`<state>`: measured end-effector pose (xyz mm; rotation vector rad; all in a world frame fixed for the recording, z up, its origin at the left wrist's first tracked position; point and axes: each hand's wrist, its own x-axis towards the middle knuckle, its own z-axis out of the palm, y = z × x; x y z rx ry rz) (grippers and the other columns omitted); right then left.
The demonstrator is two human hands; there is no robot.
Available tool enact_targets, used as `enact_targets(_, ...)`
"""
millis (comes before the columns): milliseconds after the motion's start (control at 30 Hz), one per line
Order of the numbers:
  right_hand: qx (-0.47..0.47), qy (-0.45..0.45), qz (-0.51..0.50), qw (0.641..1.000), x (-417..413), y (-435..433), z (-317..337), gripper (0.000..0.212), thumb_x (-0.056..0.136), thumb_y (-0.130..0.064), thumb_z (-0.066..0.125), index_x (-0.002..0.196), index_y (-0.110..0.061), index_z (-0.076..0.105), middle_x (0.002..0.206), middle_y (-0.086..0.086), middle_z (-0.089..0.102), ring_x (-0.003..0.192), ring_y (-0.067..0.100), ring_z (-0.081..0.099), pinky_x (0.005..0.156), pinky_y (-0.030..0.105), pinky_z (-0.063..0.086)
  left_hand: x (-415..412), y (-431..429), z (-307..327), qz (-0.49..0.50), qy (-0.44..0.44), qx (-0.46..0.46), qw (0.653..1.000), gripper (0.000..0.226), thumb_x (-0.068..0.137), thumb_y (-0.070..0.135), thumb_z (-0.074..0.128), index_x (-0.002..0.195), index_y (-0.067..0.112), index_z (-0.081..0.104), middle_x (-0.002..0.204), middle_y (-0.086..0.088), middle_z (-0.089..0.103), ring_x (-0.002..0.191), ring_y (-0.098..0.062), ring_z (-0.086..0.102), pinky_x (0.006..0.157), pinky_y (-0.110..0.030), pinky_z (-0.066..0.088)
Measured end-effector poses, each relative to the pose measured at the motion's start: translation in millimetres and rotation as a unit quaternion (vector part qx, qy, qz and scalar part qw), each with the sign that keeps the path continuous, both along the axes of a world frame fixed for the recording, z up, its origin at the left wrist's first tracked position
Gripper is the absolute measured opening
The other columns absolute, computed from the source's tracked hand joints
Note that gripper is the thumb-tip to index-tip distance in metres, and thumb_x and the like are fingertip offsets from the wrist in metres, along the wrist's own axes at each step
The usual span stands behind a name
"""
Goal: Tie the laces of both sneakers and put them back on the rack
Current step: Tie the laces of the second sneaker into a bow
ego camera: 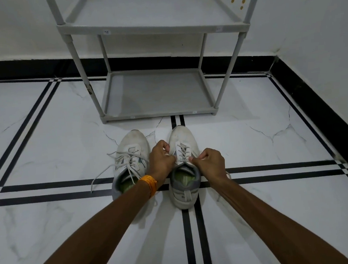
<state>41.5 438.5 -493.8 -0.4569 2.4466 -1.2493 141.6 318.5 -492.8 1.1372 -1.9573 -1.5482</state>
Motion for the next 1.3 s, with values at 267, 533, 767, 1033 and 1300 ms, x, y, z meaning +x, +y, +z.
enact_targets(267,0.143,0.042,0.137,0.979,-27.7,24.4,15.6,0.050,0.085,-0.050,0.067,0.066,-0.004,0.067,0.063,0.004,0.070,0.057,0.021,0.062,0.064,0.040,0.055,22.8,8.1,-16.6,-0.030,0.010,-0.022,0.999,0.026,0.086,0.027,0.071,0.079,0.009,0.055,0.063,-0.014,0.061,0.055,-0.019,0.051,0.051,-0.030,0.044)
enact_targets(533,-0.074,-0.274,0.194,0.939,-35.8,14.7,62.6,0.021,0.092,-0.028,0.065,0.082,-0.014,0.078,0.095,0.001,0.074,0.100,0.016,0.062,0.097,0.036,0.047,17.3,8.8,-13.4,-0.038,-0.045,-0.117,0.991,0.028,0.087,0.031,0.069,0.076,0.008,0.058,0.054,0.003,0.055,0.045,-0.007,0.046,0.045,-0.018,0.034)
enact_targets(767,-0.184,-0.257,0.153,0.936,-21.8,1.6,48.2,0.020,0.095,-0.015,0.060,0.109,-0.007,0.073,0.105,0.009,0.076,0.097,0.019,0.071,0.080,0.028,0.057,22.1,-0.2,-0.5,-0.074,-0.116,-0.143,0.980,0.033,0.088,0.039,0.066,0.072,0.010,0.063,0.057,0.001,0.056,0.054,-0.015,0.053,0.053,-0.025,0.037)
enact_targets(1033,-0.150,-0.233,0.149,0.949,-8.1,-4.0,40.5,0.012,0.093,-0.015,0.064,0.099,-0.014,0.074,0.082,0.010,0.074,0.075,0.019,0.070,0.070,0.026,0.057,15.6,-28.5,47.0,-0.245,-0.214,-0.235,0.916,0.038,0.084,0.054,0.059,0.072,0.020,0.069,0.091,-0.005,0.071,0.097,-0.022,0.057,0.085,-0.041,0.048)
enact_targets(1300,-0.131,-0.208,0.148,0.958,-15.1,-2.9,42.4,0.023,0.093,-0.011,0.064,0.115,-0.011,0.068,0.088,0.017,0.076,0.071,0.020,0.073,0.069,0.032,0.059,24.2,-29.1,78.4,-0.129,-0.310,-0.340,0.878,0.028,0.088,0.046,0.061,0.085,0.024,0.078,0.140,0.001,0.054,0.133,-0.030,0.038,0.106,-0.049,0.035)
